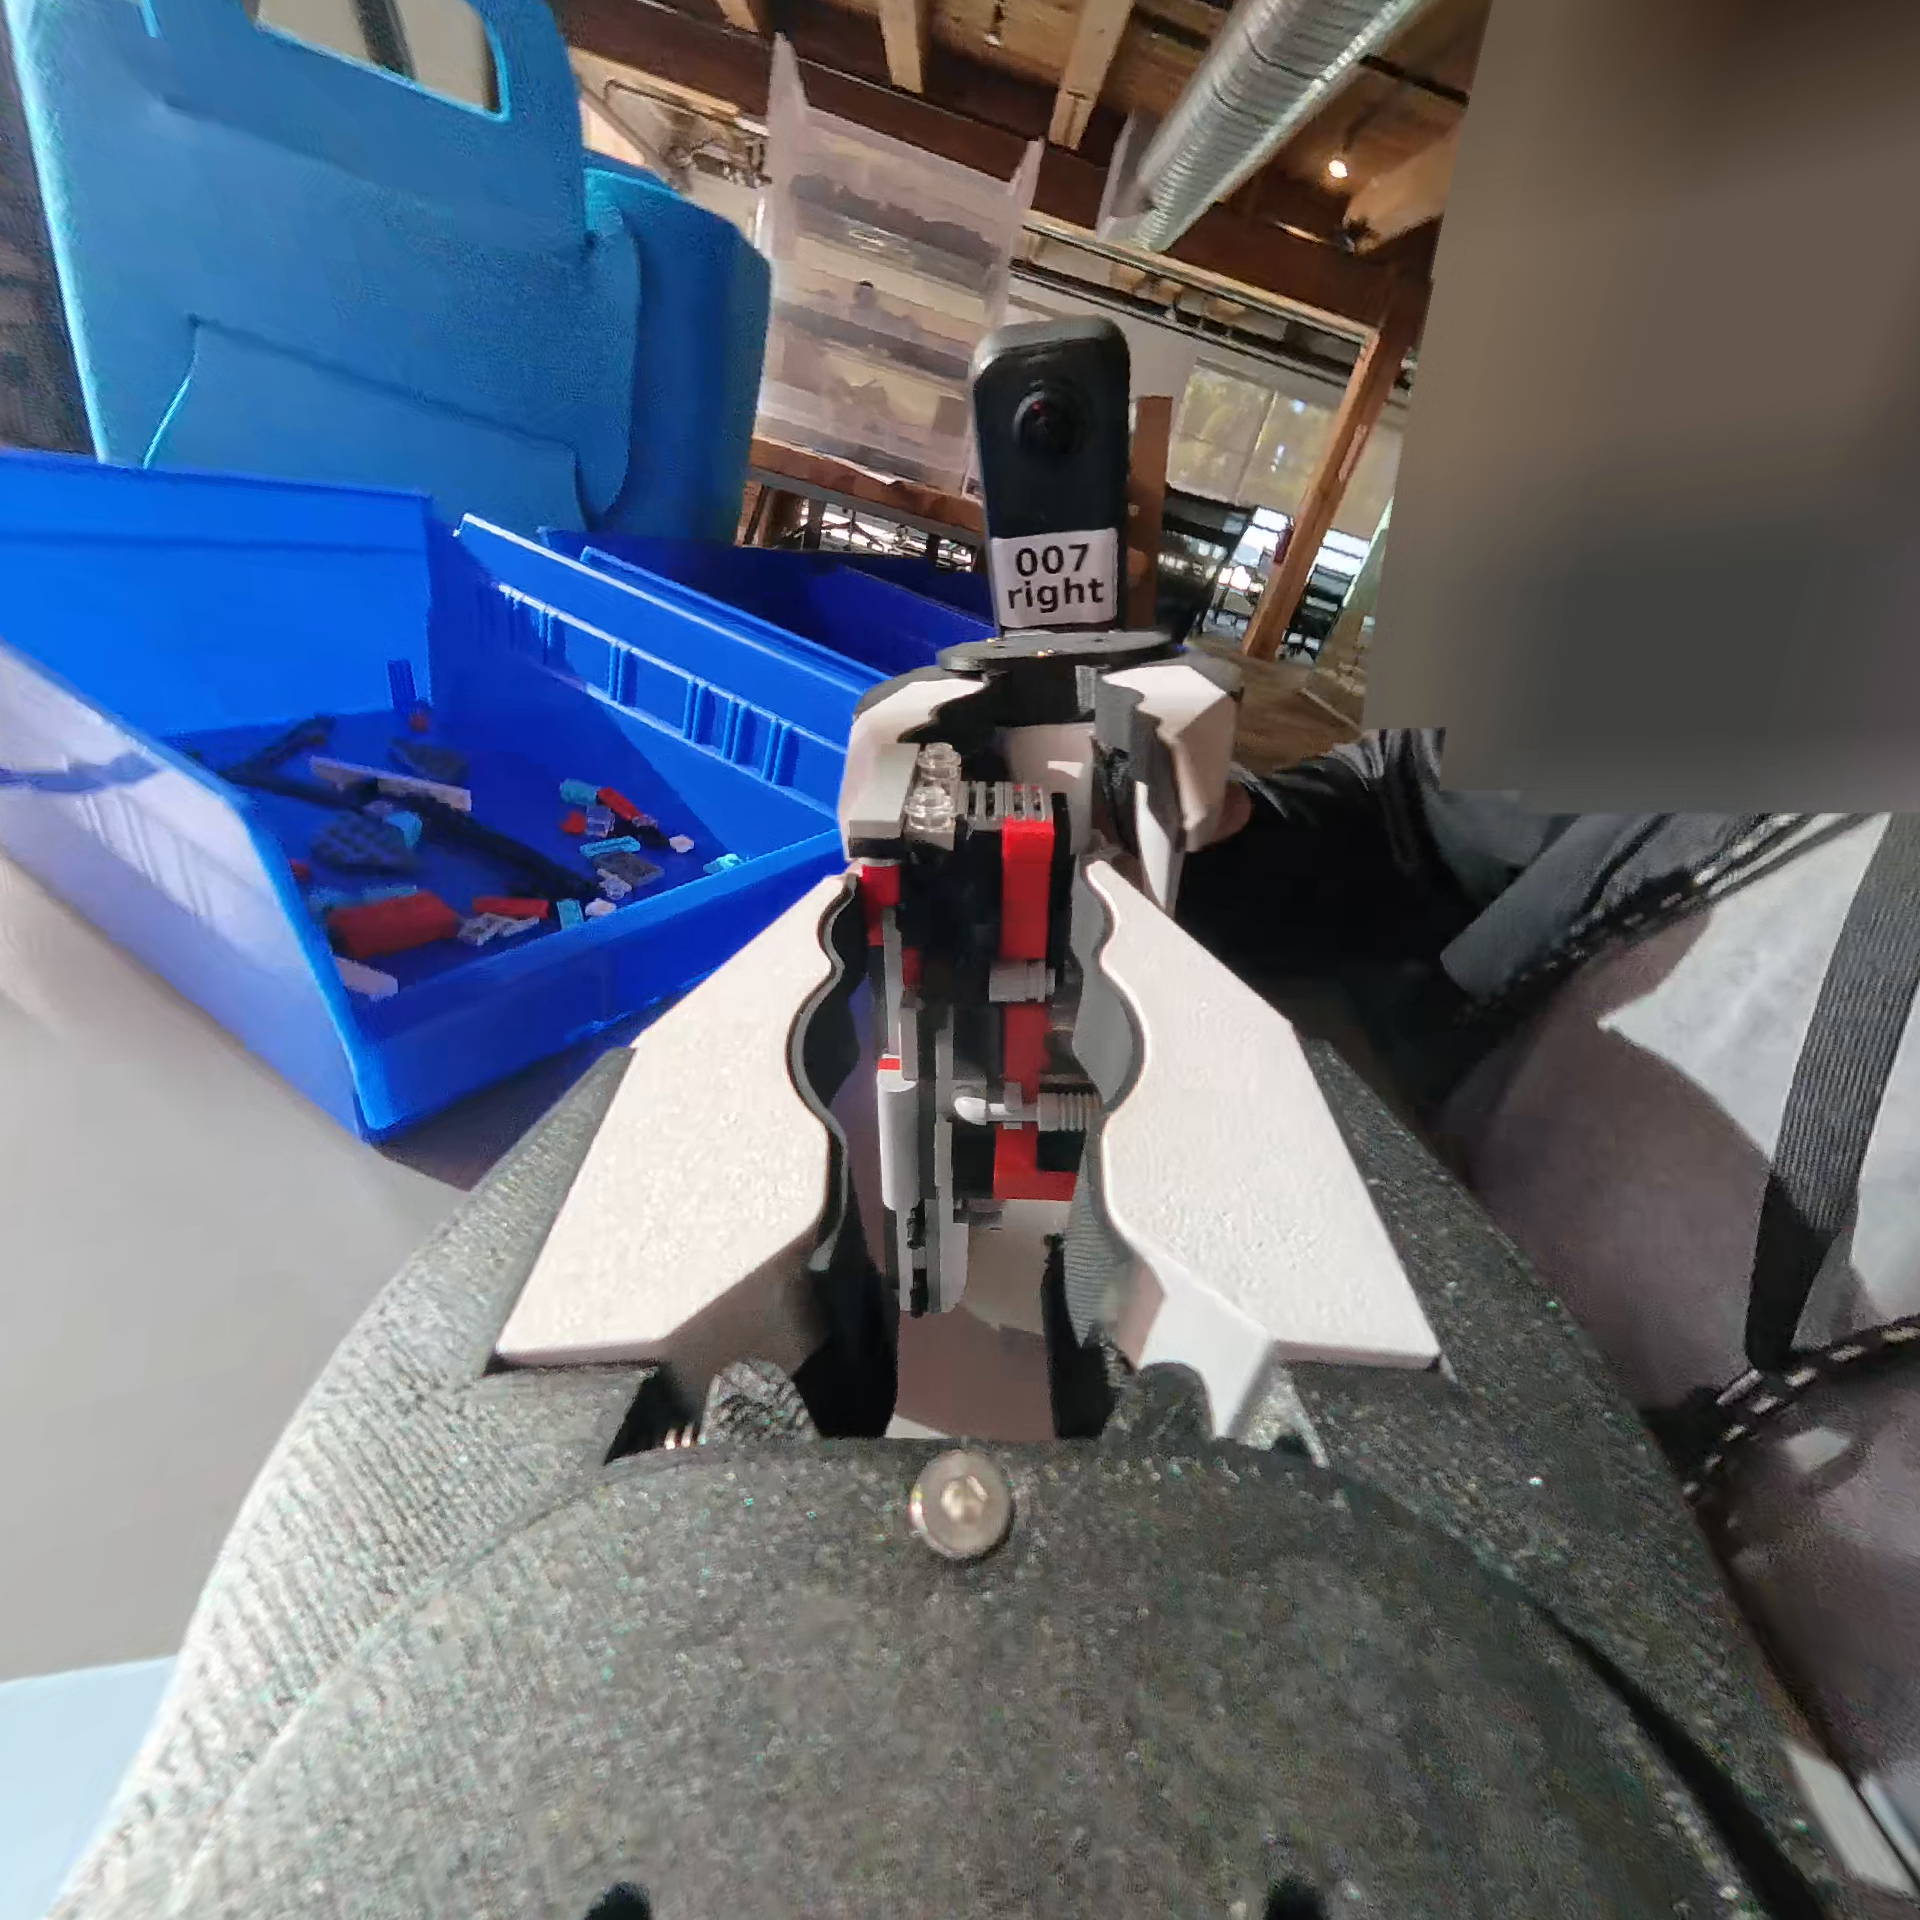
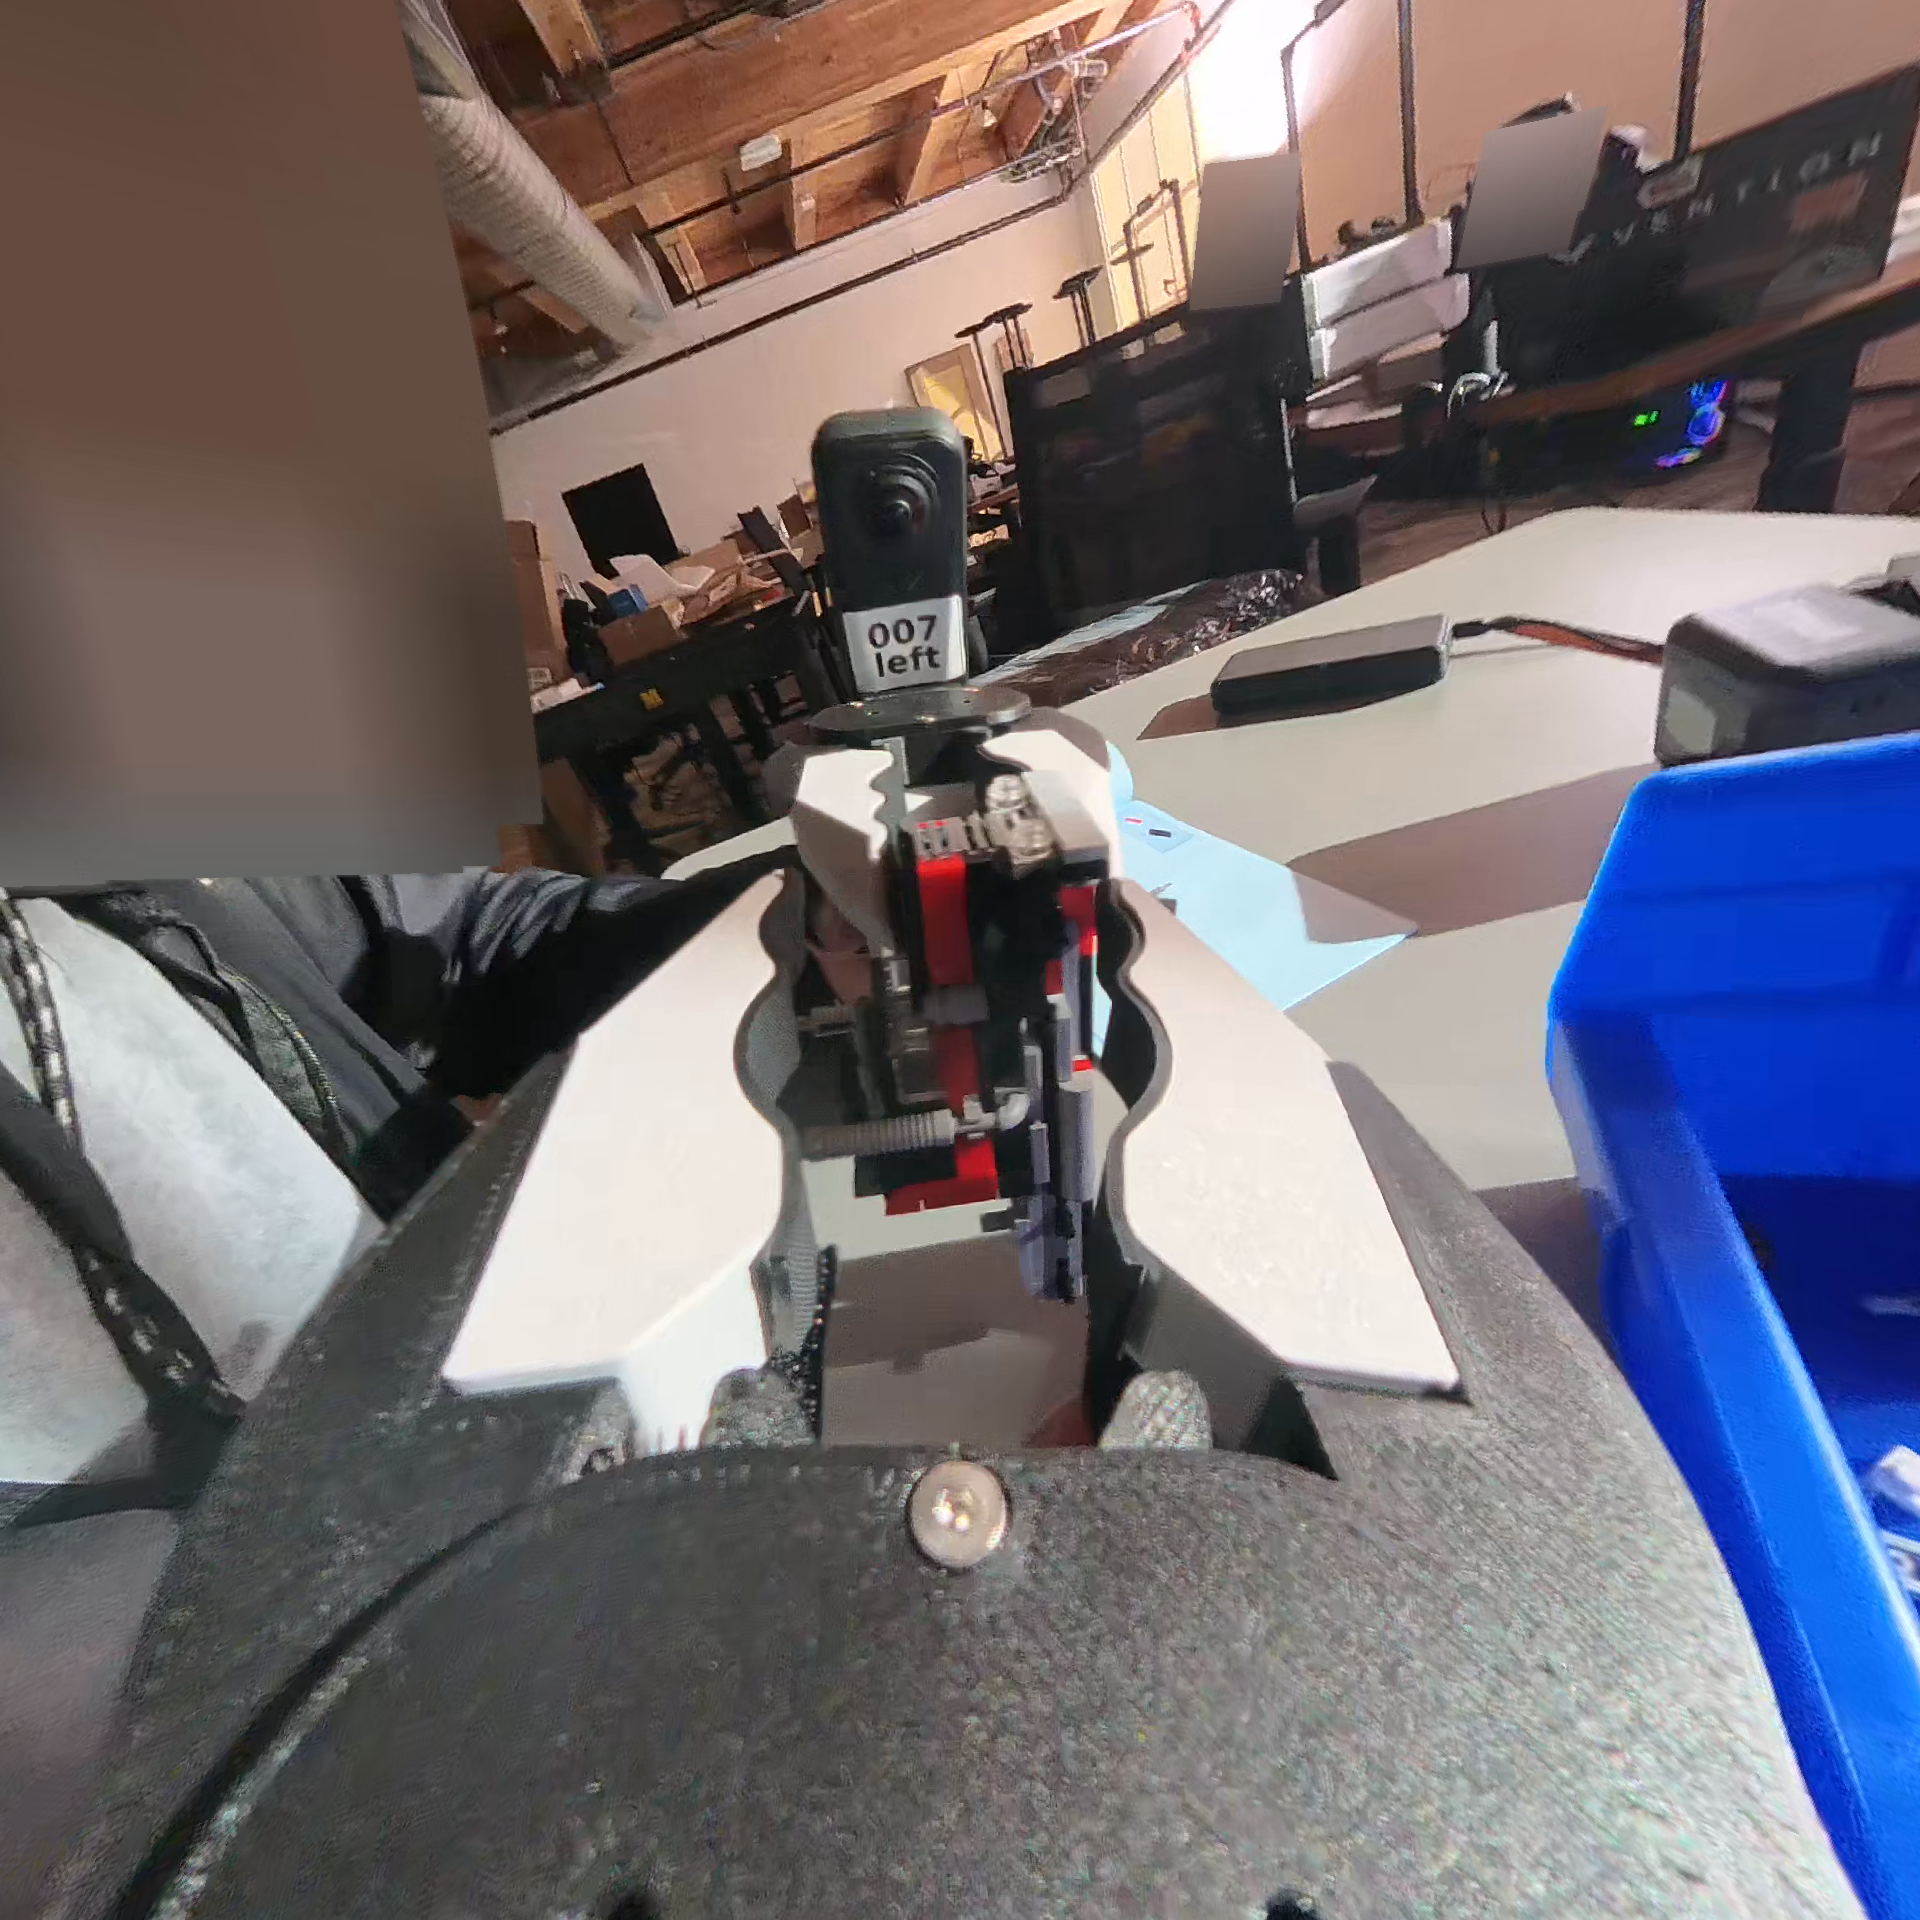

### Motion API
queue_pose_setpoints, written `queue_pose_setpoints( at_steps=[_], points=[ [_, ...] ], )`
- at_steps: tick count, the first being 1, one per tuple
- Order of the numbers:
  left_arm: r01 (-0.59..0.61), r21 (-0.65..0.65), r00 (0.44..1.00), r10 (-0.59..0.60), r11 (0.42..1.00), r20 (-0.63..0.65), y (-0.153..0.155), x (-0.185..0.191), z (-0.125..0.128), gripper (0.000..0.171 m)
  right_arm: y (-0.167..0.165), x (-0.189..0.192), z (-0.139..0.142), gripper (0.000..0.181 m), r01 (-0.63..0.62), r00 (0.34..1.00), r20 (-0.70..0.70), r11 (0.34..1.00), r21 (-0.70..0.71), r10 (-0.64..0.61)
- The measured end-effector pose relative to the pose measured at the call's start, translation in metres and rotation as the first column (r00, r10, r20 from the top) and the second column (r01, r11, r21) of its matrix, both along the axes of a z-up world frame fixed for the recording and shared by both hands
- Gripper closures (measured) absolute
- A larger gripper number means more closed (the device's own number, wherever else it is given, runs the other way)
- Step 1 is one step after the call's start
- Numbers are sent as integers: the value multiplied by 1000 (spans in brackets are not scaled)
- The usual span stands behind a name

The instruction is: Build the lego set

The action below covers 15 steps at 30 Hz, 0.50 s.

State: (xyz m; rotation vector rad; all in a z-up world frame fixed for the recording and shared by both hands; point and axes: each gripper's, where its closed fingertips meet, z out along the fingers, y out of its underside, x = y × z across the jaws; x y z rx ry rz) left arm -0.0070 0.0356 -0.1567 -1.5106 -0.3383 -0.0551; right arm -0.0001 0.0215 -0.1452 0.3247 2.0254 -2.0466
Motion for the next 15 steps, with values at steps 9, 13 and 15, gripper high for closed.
queue_pose_setpoints(
  at_steps=[9, 13, 15],
  points=[
    [15, 133, 998, -24, 991, 64, -8, -3, 11, 133, -6, 1, -13, 125, 26, 1000, -18, 994, 104, -24],
    [45, 143, 998, -50, 989, 34, -5, 4, 13, 133, -5, 3, -9, 134, 22, 1000, -19, 996, 83, -20],
    [54, 145, 998, -59, 988, 28, -3, 5, 12, 133, -5, 3, -11, 138, 25, 999, -35, 995, 92, -22]
  ],
)
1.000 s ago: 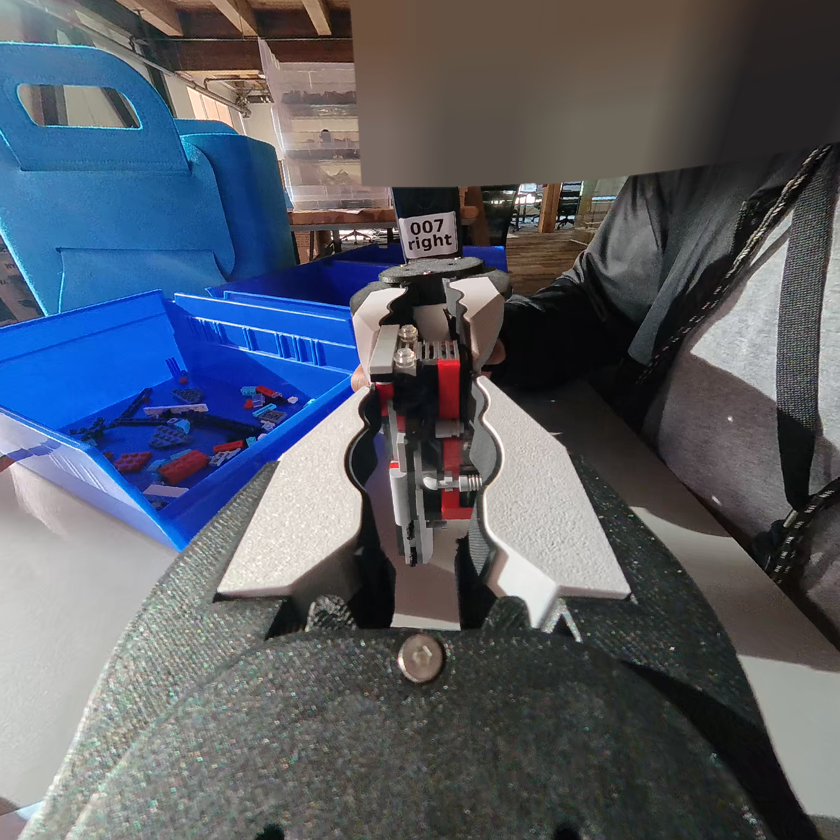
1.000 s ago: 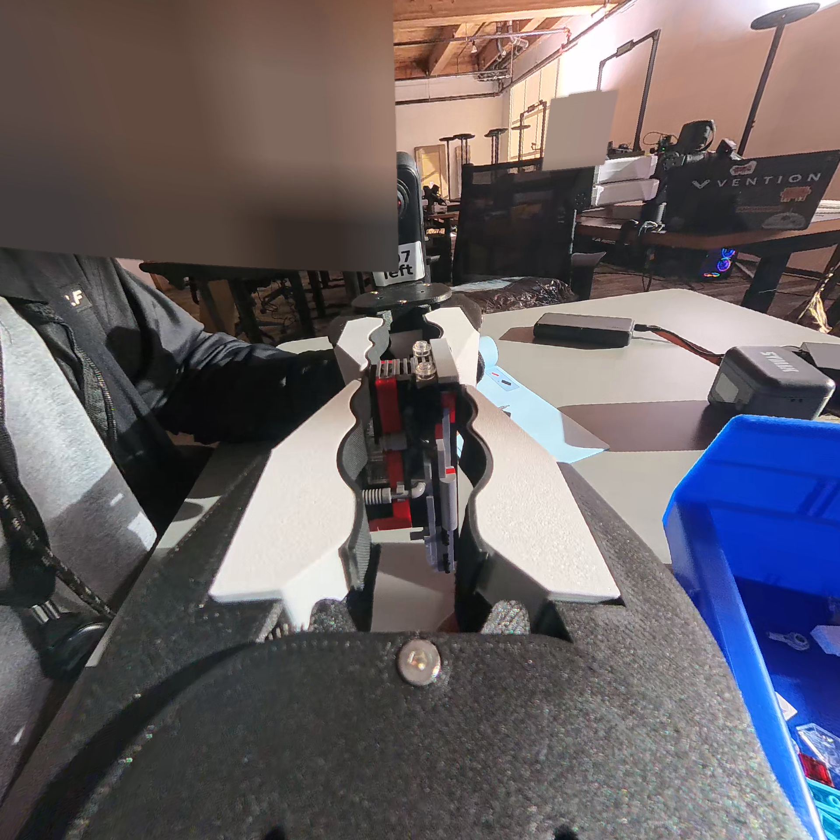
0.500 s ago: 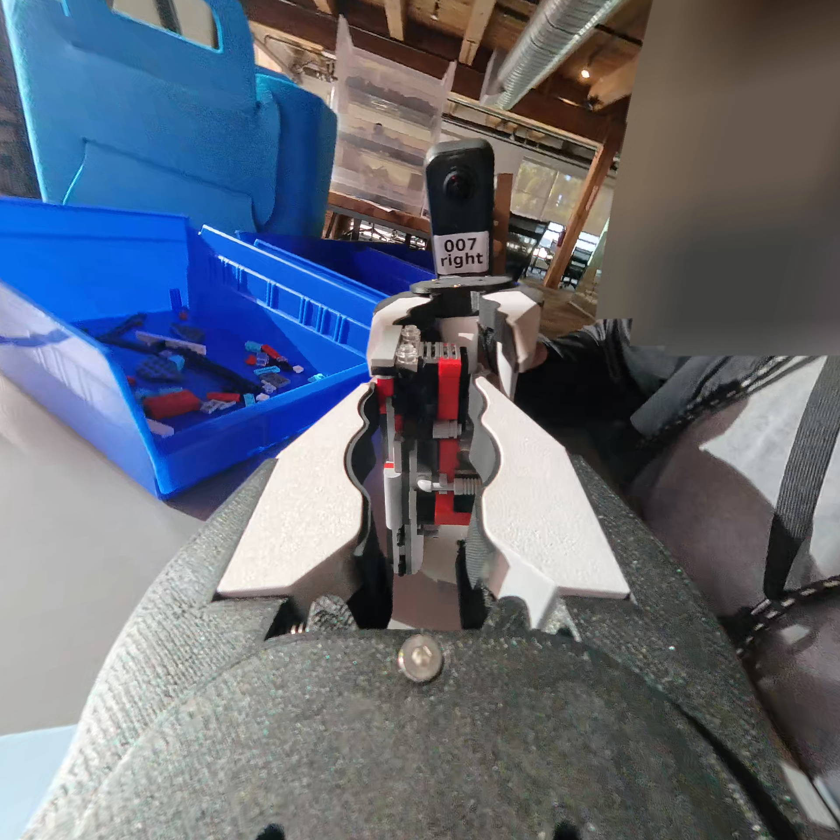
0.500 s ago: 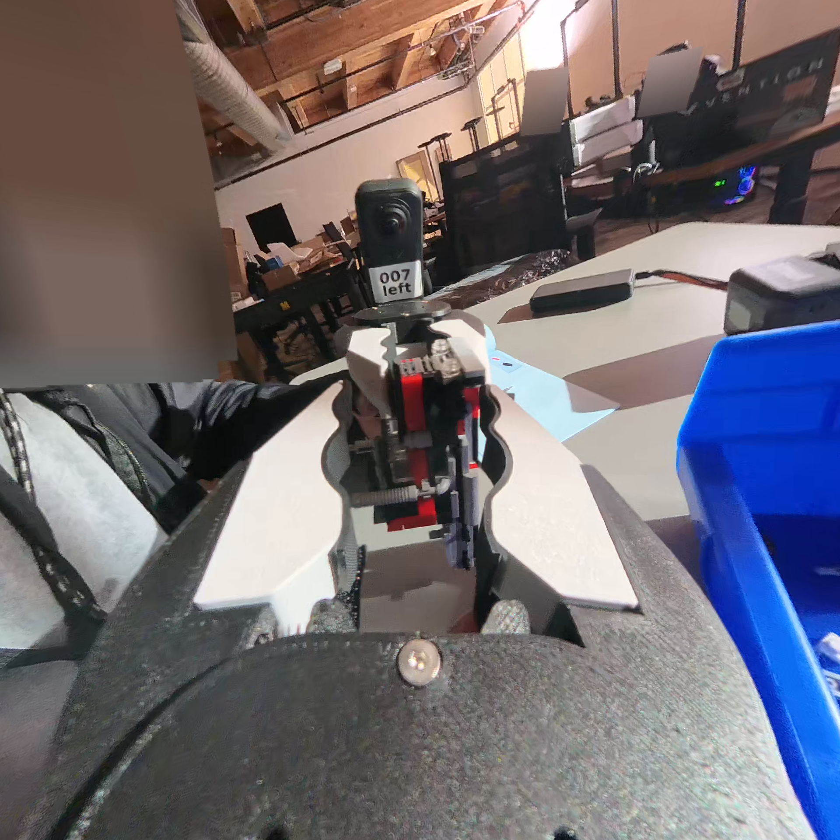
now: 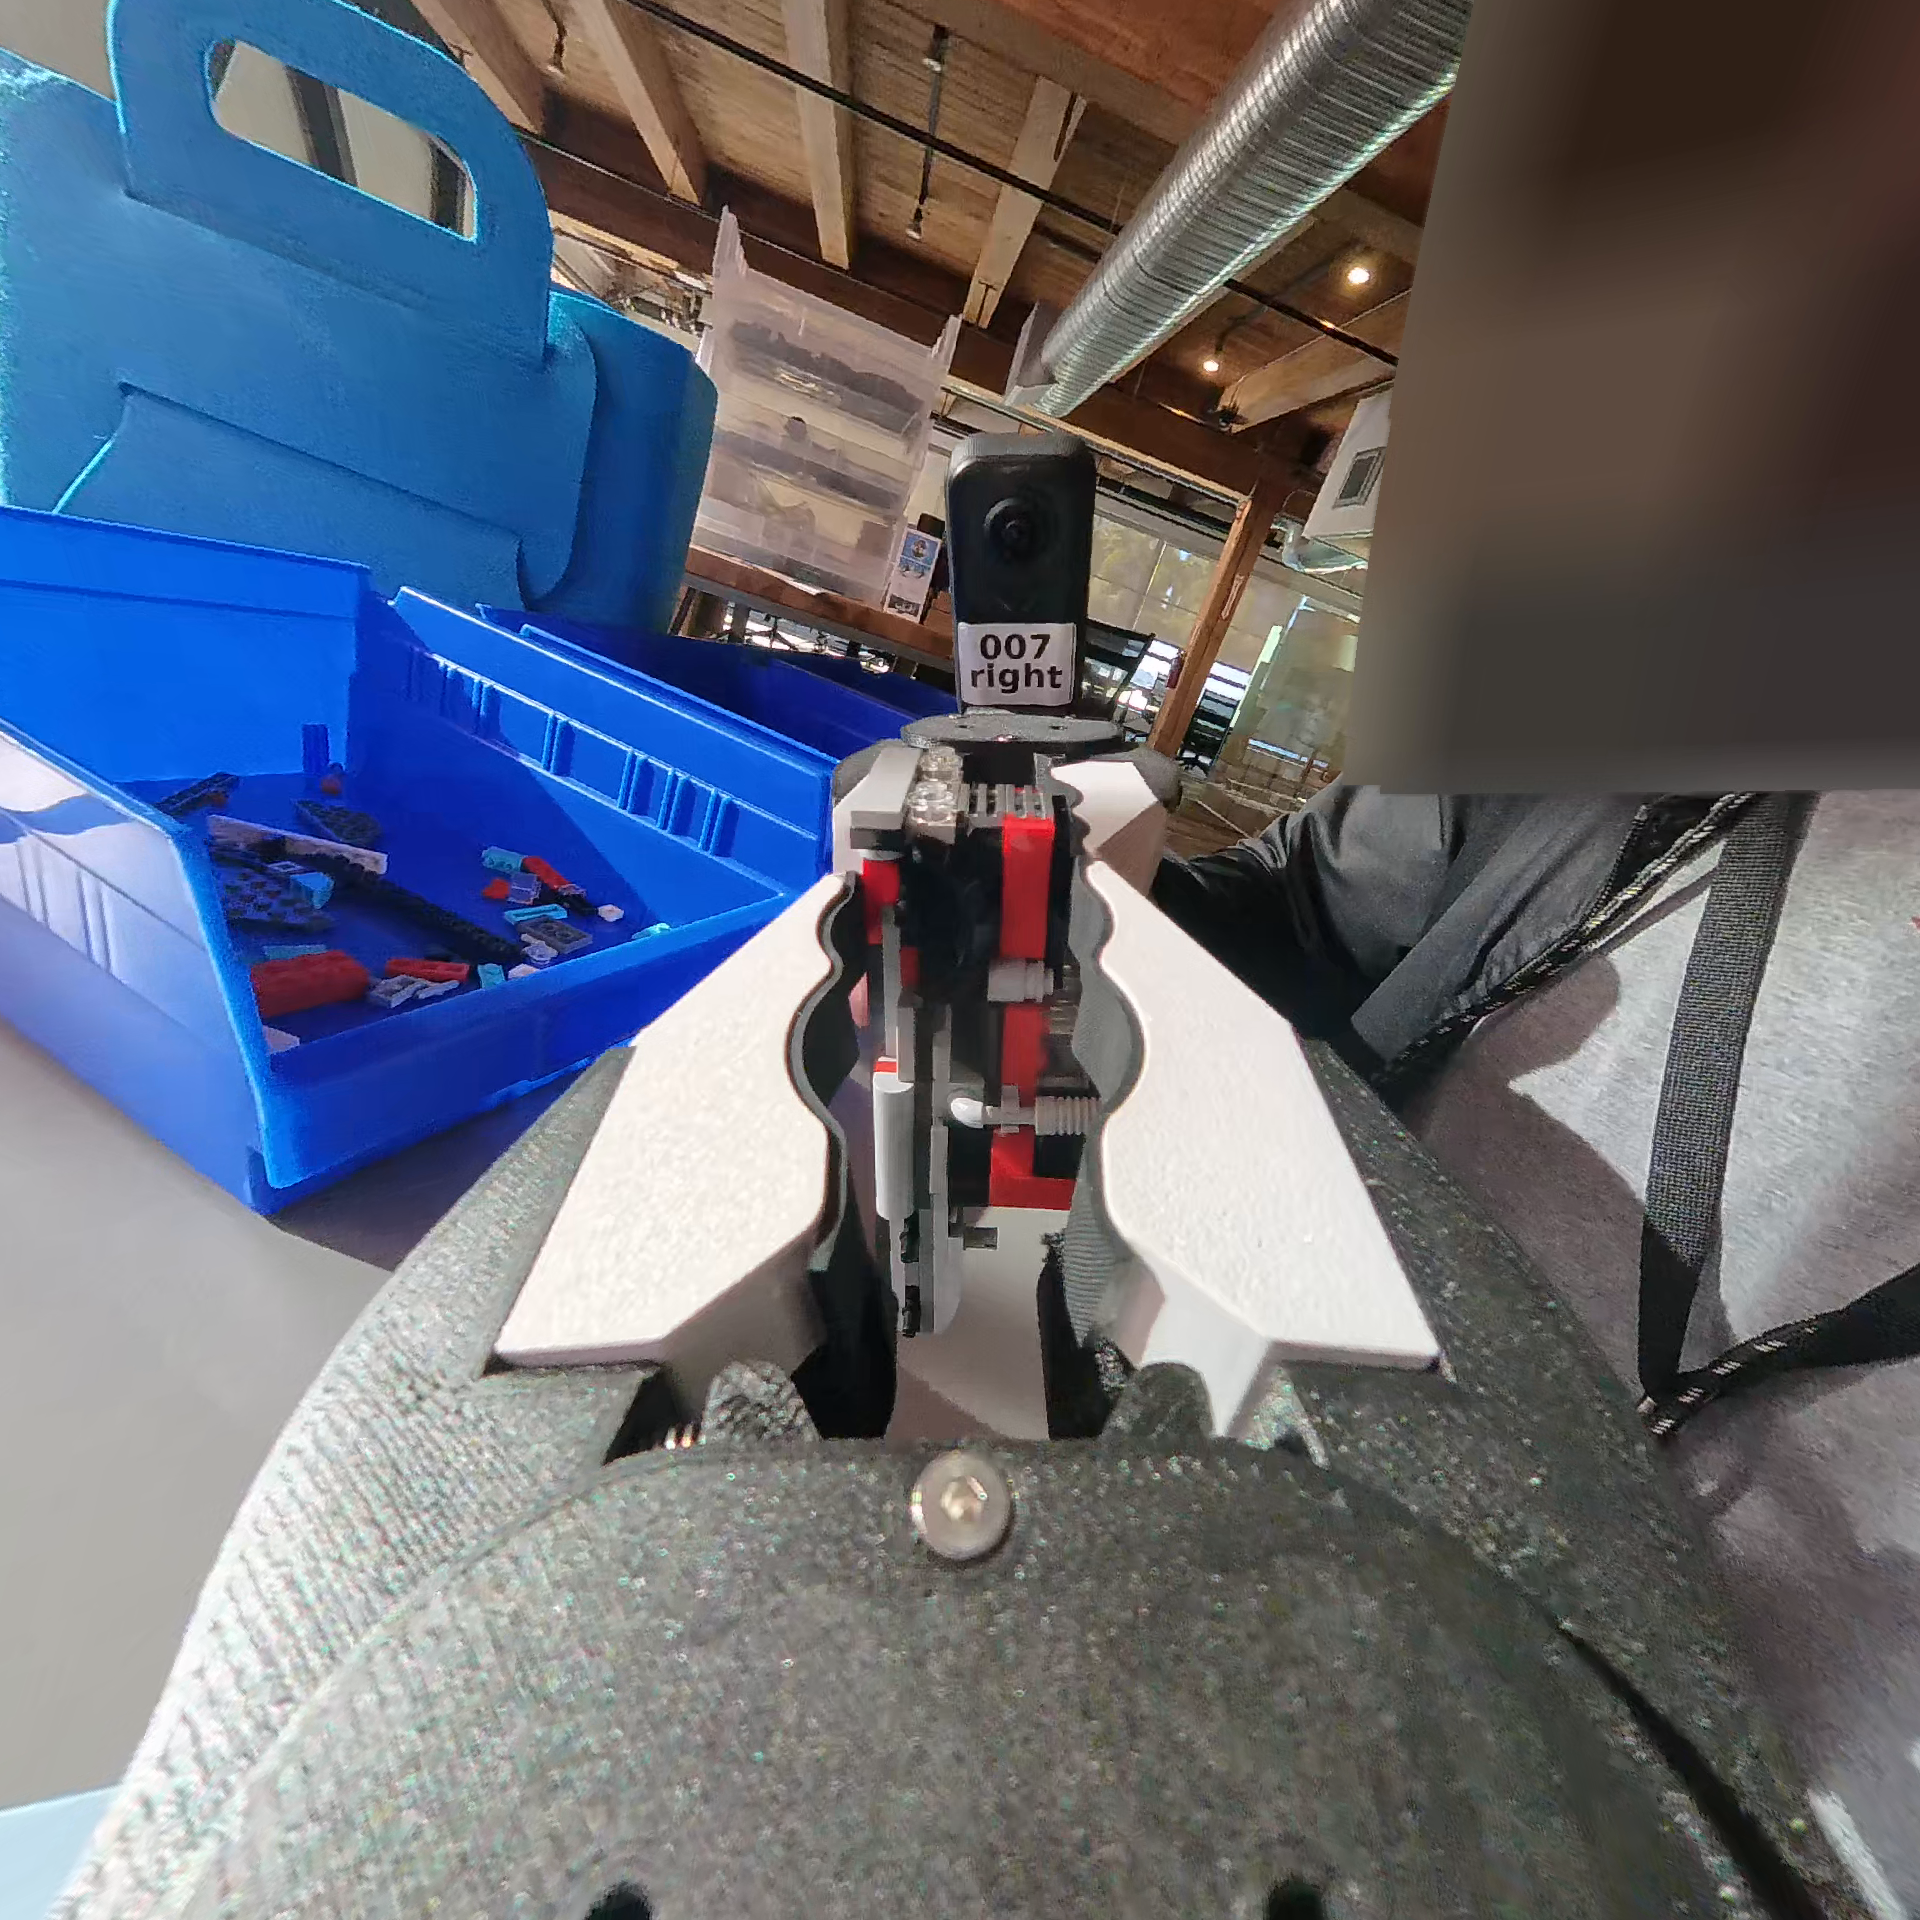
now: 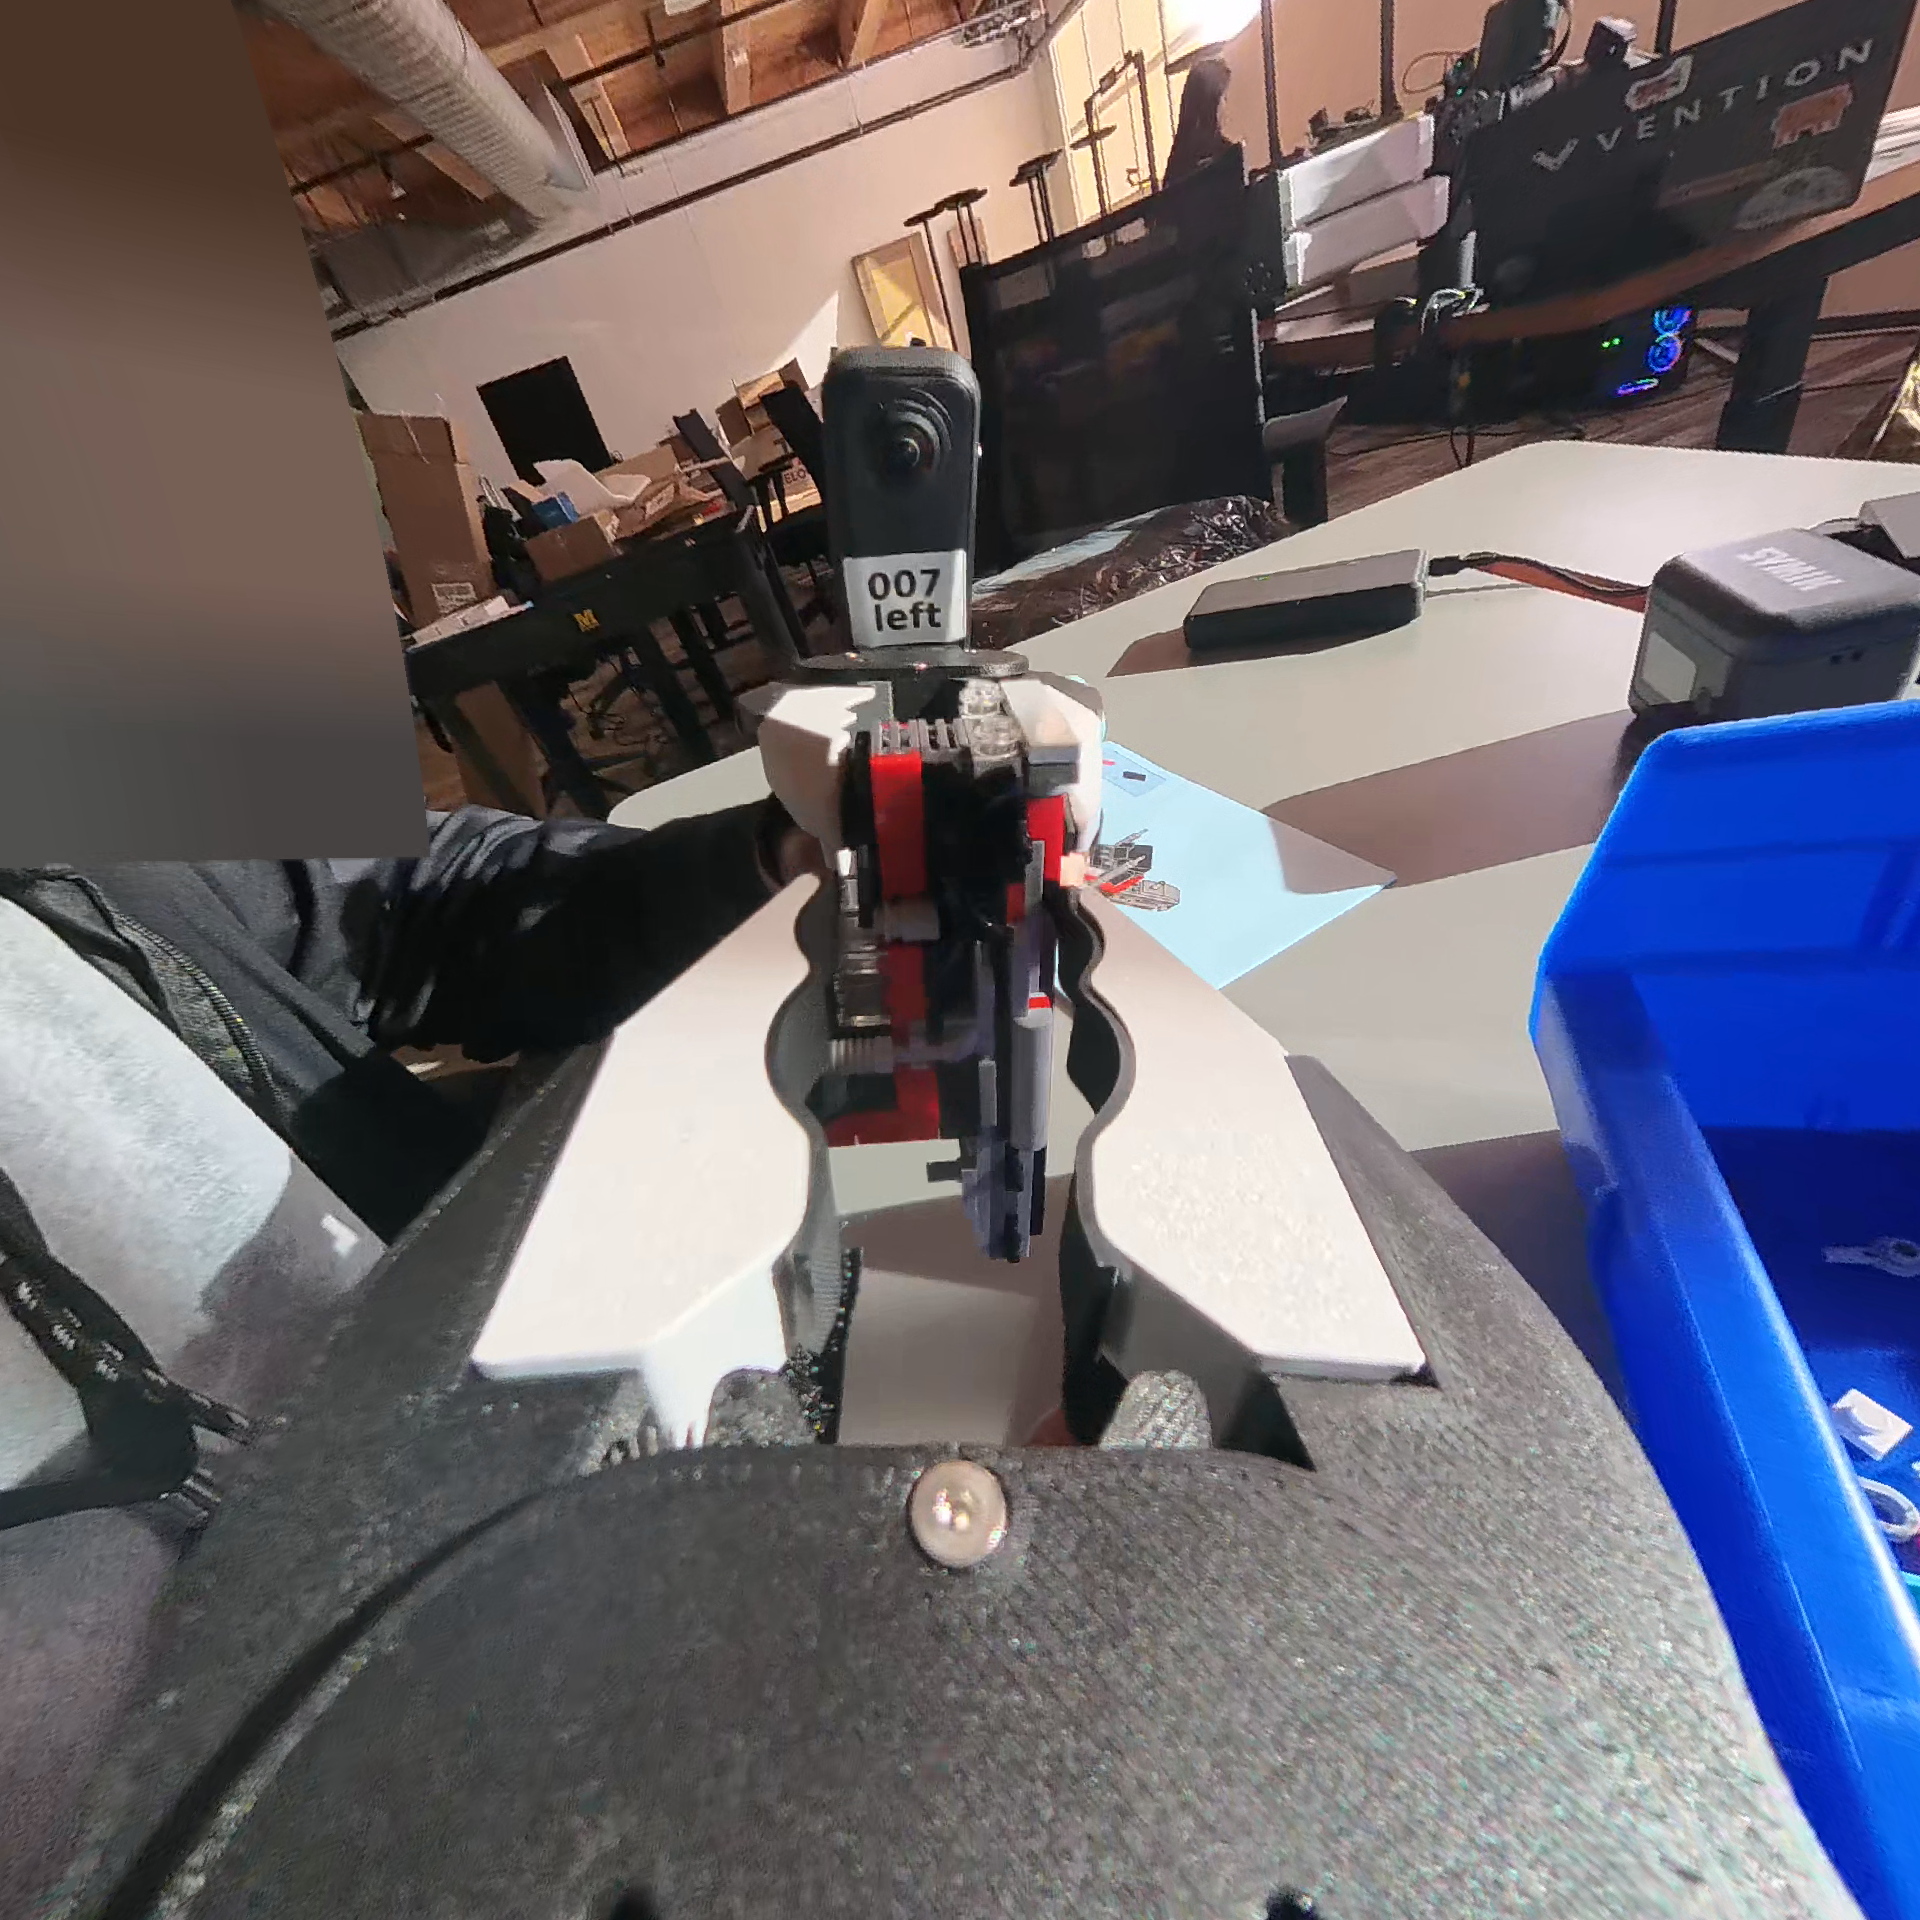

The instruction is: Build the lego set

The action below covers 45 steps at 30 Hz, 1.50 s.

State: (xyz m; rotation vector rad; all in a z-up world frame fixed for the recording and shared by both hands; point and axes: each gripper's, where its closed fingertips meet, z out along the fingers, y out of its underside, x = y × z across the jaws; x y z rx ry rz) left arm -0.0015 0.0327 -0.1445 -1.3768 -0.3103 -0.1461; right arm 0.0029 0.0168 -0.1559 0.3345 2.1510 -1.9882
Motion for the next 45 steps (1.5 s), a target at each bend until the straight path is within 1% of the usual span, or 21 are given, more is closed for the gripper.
queue_pose_setpoints(
  at_steps=[2, 8, 23, 26, 29, 33, 36, 40, 45],
  points=[
    [9, 0, 1000, -9, 1000, -7, 2, 2, 0, 133, 1, 1, -2, 141, -1, 1000, -23, 1000, 10, 1],
    [21, -3, 999, -21, 1000, -25, 4, 6, 0, 133, 2, 4, -3, 142, -8, 996, -84, 1000, 17, 10],
    [26, -16, 999, -27, 1000, -34, 4, 9, 0, 133, 2, 5, -3, 143, -14, 995, -100, 1000, 8, 15],
    [43, 11, 999, -43, 999, -24, 4, 11, 4, 132, 4, 6, 1, 142, -31, 997, -65, 999, -32, 29],
    [4, 69, 1000, -3, 998, -12, -3, 5, 12, 122, 6, 4, 6, 143, -35, 999, -1, 996, -87, 35],
    [-6, 78, 998, 2, 997, 60, -5, -2, 11, 120, 8, 1, 11, 143, -29, 994, 100, 988, -152, 45],
    [10, 77, 993, -19, 997, 113, -1, -2, 9, 120, 7, 0, 11, 143, -27, 983, 172, 982, -188, 60],
    [30, 87, 987, -43, 996, 157, -1, -2, 8, 121, 5, 1, 11, 143, -28, 980, 186, 980, -196, 65],
    [33, 56, 990, -40, 998, 137, 0, 2, 7, 128, 5, 0, 10, 143, -24, 983, 173, 982, -190, 57]
  ],
)
